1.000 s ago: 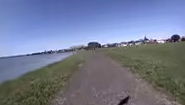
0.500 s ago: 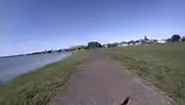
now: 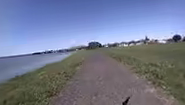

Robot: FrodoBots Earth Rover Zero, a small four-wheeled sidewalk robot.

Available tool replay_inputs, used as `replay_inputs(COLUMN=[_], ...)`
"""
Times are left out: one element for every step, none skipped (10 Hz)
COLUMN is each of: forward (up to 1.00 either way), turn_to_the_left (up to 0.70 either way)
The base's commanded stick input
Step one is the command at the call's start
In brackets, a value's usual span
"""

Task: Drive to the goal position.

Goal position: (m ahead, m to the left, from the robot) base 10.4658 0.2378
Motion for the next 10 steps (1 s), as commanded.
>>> replay_inputs(forward=[0.7, 0.7, 0.7, 0.7, 0.7, 0.7, 0.7, 0.7, 0.7, 0.7], turn_to_the_left=[-0.01, -0.19, -0.17, 0.0, 0.0, 0.0, 0.0, 0.0, 0.0, 0.0])
